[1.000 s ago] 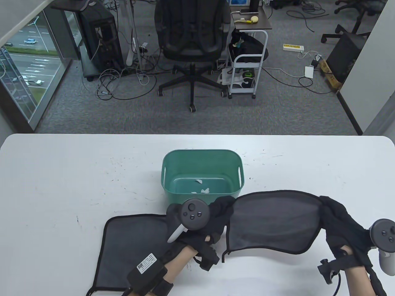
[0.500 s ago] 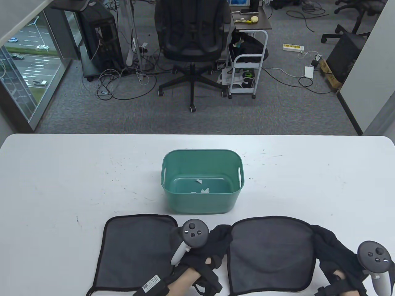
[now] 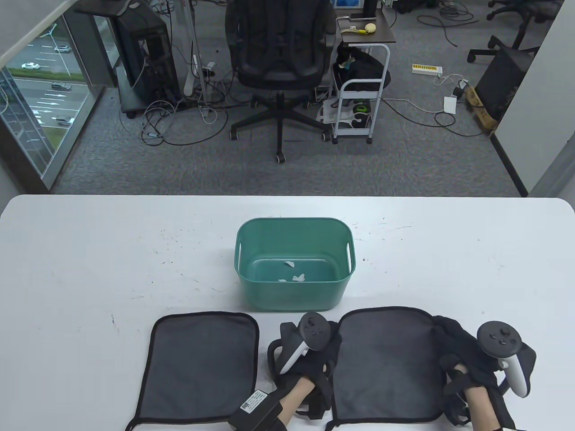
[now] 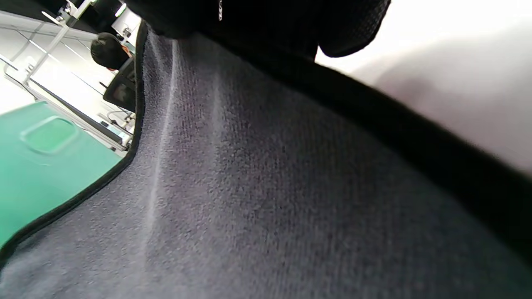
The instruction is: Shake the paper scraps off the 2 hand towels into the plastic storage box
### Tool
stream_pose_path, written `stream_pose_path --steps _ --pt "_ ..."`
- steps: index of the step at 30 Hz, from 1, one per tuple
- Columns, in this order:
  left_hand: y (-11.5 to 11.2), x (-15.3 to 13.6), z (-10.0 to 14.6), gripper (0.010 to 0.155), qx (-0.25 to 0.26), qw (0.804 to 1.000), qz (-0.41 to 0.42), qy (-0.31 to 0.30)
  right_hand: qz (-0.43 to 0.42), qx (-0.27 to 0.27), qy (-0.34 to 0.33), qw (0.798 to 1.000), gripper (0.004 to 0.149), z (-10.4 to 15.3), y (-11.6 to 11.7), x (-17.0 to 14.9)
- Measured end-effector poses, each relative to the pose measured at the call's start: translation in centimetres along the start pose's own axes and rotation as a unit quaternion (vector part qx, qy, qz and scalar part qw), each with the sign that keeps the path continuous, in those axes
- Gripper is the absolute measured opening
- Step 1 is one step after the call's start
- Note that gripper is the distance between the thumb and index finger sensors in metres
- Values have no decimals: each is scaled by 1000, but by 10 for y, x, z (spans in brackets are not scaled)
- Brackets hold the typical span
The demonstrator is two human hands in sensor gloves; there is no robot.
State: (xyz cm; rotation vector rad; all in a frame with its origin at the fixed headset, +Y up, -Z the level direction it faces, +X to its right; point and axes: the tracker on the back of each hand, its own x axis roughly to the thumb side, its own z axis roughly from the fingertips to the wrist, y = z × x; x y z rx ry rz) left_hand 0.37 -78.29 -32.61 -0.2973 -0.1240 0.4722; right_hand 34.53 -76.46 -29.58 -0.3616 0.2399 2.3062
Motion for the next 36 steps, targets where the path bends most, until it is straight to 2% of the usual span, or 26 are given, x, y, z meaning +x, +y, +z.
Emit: stream_pose_path --steps 5,17,21,26,31,36 --pt "-5 -1 -8 42 7 998 -48 26 9 -8 19 1000 40 -4 10 -4" --pt "-7 -2 -8 50 -7 999 -24 37 74 -66 47 994 40 -1 15 -3" --pt "-6 -3 -8 54 -7 999 -20 37 71 -65 62 993 49 1 12 -6" --pt "-4 -6 -7 58 -8 1000 -9 27 46 -54 62 996 56 2 8 -11" --pt "4 -12 -6 62 -40 999 25 -1 44 -42 39 997 58 6 6 -10" --pt "17 -22 2 64 -54 996 67 -19 53 -59 9 997 60 16 3 -1"
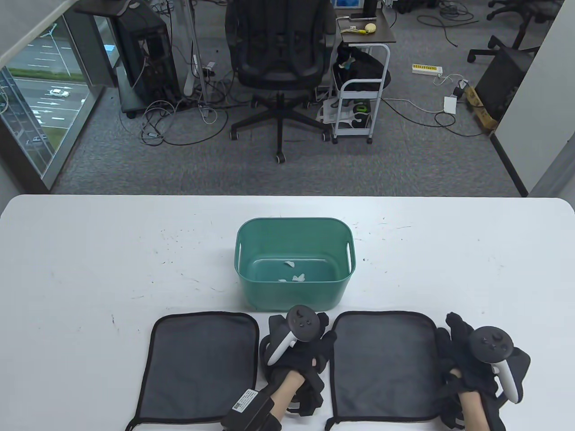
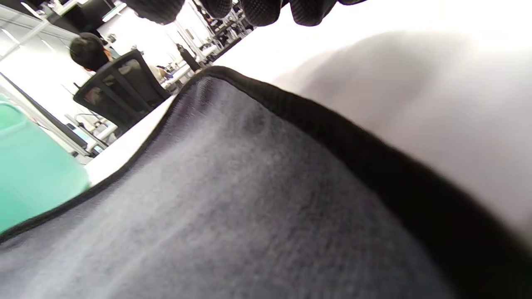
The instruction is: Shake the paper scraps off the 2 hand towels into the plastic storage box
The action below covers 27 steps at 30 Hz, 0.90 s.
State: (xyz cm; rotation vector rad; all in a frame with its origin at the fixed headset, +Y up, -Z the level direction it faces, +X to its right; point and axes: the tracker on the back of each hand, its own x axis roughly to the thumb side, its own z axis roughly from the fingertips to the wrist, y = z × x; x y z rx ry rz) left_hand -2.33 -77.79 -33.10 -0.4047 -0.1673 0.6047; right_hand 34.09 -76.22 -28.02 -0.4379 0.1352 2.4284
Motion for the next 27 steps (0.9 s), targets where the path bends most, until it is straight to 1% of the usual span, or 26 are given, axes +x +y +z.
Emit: stream_pose_path --steps 3,5,6,9,12,16,21,23,25,27 --pt "7 -1 12 66 -2 1000 -15 -21 -10 -6 -30 999 60 9 -4 9" --pt "15 -1 23 67 8 999 -33 -31 -14 -8 -49 999 61 15 -7 16" --pt "22 -2 30 67 15 999 -40 -27 -20 -7 -65 998 61 18 -8 20" --pt "39 -3 45 67 22 998 -33 -48 -47 8 -104 994 61 24 -10 33" --pt "63 -4 63 68 53 996 -33 -70 -52 10 -143 988 61 31 -12 53" --pt "99 -11 90 68 115 987 -72 -82 -51 7 -194 980 62 41 -14 87" --pt "131 -28 113 68 175 976 -109 -72 -20 11 -229 973 63 43 -12 122" --pt "147 -37 121 69 207 968 -129 -59 -17 14 -241 970 63 42 -10 136" --pt "159 -45 125 69 232 960 -150 -48 -10 8 -250 968 64 42 -8 146" --pt "169 -52 127 69 245 952 -180 -34 2 2 -254 967 65 42 -5 155"
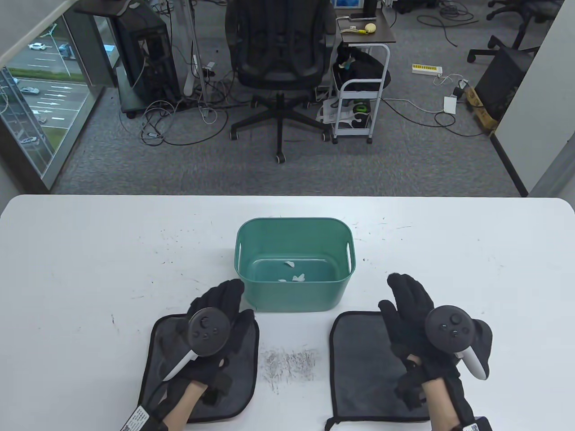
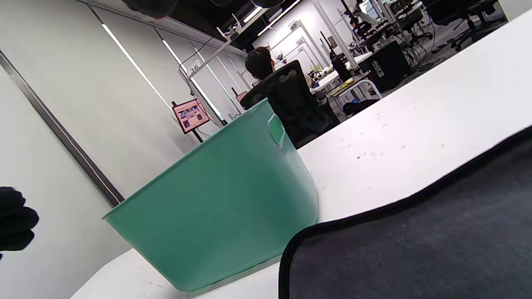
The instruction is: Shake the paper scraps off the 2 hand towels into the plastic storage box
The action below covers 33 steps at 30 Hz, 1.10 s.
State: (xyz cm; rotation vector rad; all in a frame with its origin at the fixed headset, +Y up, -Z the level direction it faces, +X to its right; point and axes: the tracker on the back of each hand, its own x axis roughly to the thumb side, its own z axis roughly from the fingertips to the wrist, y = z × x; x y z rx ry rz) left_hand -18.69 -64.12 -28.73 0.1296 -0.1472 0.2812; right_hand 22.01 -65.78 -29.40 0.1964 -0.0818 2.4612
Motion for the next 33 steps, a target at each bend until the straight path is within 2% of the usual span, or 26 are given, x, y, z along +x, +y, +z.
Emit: stream_pose_path --steps 5,15,24,33 --pt "9 -22 -3 70 43 998 -38 12 40 5 -1 999 65 -13 8 11" --pt "-3 -56 -13 73 65 994 -78 46 91 -14 -1 996 66 -15 4 9" --pt "-15 -65 -14 73 62 990 -111 57 110 -25 15 994 67 -14 0 1" --pt "-11 -75 -12 72 68 990 -101 72 100 -21 29 994 67 -15 -3 -9"
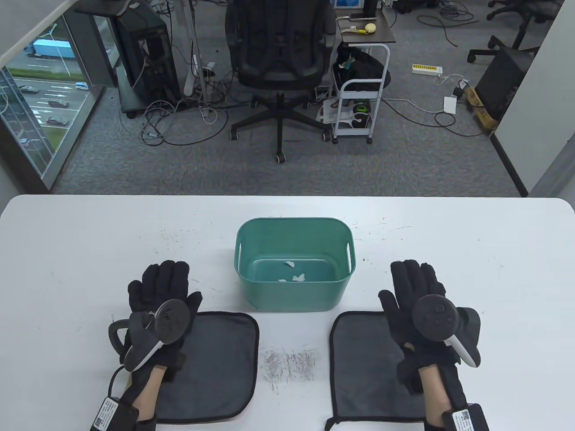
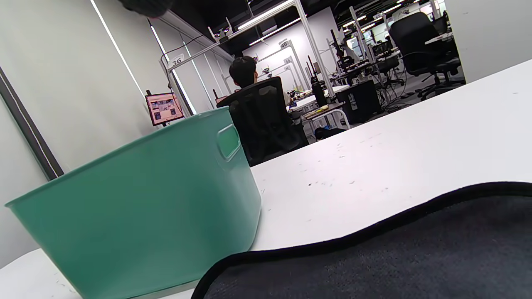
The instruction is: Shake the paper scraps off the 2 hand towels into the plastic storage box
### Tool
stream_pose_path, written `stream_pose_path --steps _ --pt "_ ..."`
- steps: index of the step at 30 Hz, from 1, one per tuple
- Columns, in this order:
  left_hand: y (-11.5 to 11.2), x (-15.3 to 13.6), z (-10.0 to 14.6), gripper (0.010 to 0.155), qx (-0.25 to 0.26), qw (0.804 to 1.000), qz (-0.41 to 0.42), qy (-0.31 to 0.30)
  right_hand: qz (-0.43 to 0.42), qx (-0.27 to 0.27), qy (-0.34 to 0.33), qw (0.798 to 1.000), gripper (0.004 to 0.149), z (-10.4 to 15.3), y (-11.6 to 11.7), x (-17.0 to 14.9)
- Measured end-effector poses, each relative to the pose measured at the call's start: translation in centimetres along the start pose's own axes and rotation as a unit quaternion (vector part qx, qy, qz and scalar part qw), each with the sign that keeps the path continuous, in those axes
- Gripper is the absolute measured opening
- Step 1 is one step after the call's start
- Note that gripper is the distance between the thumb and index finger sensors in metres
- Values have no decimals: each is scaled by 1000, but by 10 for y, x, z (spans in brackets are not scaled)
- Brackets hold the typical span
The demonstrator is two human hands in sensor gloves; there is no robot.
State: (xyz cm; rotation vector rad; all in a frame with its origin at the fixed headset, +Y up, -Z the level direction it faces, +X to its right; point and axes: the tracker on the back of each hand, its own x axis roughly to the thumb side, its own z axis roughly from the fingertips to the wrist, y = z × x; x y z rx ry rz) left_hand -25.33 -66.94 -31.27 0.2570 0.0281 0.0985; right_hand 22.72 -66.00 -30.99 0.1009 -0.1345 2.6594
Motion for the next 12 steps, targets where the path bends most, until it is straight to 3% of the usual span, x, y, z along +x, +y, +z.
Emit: stream_pose_path --steps 12 --pt "1 -3 3 71 0 1000 7 -3 1 5 2 1000 68 1 1 -1"
